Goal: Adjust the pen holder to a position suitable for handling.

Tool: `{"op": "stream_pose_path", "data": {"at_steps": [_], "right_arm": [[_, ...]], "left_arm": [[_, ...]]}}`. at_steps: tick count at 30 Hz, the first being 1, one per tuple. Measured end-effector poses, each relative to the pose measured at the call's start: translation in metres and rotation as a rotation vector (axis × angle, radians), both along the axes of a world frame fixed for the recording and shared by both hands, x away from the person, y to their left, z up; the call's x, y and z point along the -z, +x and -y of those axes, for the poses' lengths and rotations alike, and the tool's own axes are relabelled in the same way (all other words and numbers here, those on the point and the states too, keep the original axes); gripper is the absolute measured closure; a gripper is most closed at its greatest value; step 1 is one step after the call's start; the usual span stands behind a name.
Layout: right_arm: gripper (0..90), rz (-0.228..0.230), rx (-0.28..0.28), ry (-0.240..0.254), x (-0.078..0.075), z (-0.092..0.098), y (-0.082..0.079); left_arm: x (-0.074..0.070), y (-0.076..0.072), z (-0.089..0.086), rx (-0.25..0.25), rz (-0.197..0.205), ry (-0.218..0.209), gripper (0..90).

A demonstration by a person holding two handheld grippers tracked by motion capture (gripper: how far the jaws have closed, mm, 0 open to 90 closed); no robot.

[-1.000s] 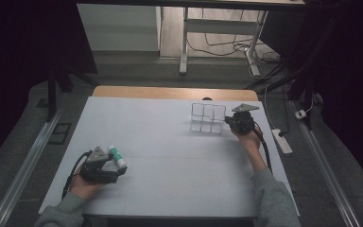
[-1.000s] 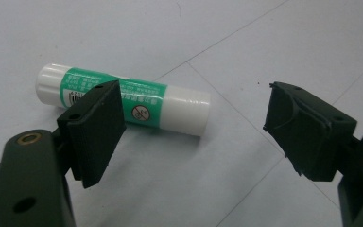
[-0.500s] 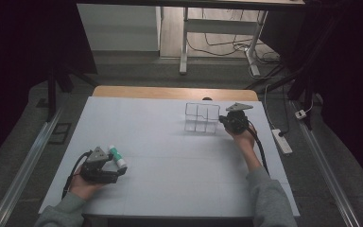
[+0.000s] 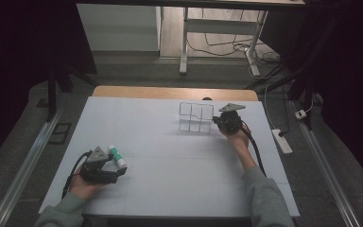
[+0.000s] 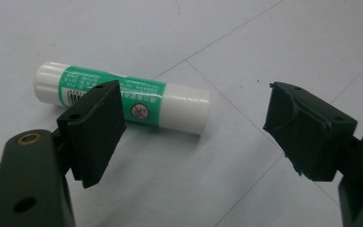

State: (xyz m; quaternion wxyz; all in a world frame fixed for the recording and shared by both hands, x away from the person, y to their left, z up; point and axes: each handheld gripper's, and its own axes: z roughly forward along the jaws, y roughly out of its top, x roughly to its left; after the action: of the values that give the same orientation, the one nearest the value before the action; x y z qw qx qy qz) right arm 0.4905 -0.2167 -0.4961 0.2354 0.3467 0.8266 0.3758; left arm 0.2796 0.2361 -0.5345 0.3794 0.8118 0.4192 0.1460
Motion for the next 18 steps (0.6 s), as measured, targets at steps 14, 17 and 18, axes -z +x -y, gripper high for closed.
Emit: {"op": "stream_pose_path", "data": {"at_steps": [14,17,18], "right_arm": [[88.6,0.005,-0.02,0.005,0.0,-0.011,-0.001],[88.6,0.006,-0.025,0.002,0.0,-0.013,-0.001],[88.6,0.007,-0.025,0.007,0.001,-0.014,-0.002]], "left_arm": [[0.0,0.0,0.0,-0.001,-0.002,0.003,20.2],[0.0,0.0,0.0,-0.001,-0.001,0.003,20.2],[0.0,0.0,0.0,-0.001,-0.001,0.003,20.2]]}}
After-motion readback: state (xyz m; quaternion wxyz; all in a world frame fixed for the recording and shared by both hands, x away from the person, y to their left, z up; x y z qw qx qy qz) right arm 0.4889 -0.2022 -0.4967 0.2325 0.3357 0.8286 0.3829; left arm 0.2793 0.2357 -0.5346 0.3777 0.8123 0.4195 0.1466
